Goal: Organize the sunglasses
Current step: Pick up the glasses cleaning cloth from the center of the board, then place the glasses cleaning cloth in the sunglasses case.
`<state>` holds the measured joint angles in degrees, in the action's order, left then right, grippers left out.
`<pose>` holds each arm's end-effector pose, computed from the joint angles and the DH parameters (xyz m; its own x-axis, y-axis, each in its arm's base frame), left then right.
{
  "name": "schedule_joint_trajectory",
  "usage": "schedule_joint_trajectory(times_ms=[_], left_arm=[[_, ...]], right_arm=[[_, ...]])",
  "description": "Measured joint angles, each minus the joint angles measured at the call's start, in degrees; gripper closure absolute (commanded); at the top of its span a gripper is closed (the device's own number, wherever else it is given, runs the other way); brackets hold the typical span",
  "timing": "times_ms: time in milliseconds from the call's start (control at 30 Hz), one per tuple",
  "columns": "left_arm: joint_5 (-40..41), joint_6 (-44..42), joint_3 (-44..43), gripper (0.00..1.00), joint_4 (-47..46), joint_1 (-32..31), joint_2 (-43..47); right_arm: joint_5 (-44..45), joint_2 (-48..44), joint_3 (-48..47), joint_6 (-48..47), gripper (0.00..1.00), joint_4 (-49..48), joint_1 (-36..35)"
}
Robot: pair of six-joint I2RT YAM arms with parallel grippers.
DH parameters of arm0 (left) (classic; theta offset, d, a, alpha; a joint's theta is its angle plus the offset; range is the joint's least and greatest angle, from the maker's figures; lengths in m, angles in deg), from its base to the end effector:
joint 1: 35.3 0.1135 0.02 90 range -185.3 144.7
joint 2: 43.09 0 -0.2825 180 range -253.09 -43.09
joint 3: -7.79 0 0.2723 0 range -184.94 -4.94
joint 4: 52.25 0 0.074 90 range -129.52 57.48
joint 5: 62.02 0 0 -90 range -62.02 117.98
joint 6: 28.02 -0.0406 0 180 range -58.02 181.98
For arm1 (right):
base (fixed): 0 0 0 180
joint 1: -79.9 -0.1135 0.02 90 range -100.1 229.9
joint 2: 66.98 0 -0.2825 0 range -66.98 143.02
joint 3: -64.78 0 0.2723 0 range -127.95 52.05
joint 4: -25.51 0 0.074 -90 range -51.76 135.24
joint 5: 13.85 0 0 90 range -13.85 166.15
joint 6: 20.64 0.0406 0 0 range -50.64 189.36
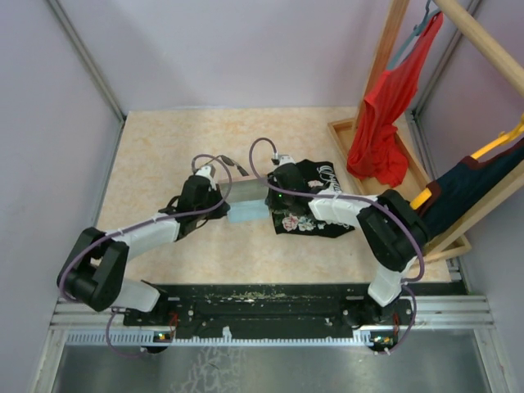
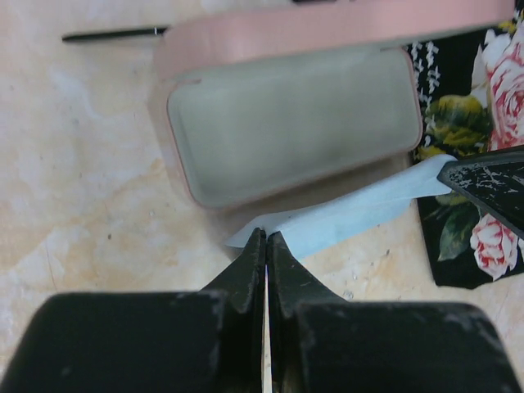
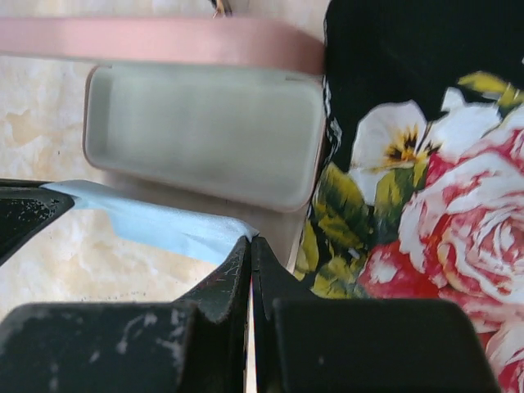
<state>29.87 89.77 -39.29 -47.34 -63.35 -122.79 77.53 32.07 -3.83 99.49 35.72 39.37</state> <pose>0.2563 -0.1350 0.1749 -0.6840 -0.1636 -0.7109 0.1447 0.9248 -0.3520 0.2941 0.2502 0.1799 -0.7474 0.0212 -0.6641 -0.3013 0.8799 0.3673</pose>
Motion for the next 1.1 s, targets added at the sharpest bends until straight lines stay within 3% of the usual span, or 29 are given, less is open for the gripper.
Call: schedule_joint_trajectory(times_ms=[433, 933, 1100], left_arm=[[0.04, -3.21, -7.43, 1.00, -1.86, 2.86, -7.72], [-0.13, -4.31, -9.99, 1.00, -3.10, 4.68, -12.81], [-0.46, -4.42, -10.54, 0.89, -3.39, 4.74, -13.81]], right_arm=[[-1.11, 4.98, -6.73, -1.62, 1.00, -1.11, 3.17], [-2.45, 9.55, -10.69, -2.10, 1.00, -1.09, 4.42], [-2.82, 10.16, -10.69, -2.10, 1.00, -1.09, 4.68]])
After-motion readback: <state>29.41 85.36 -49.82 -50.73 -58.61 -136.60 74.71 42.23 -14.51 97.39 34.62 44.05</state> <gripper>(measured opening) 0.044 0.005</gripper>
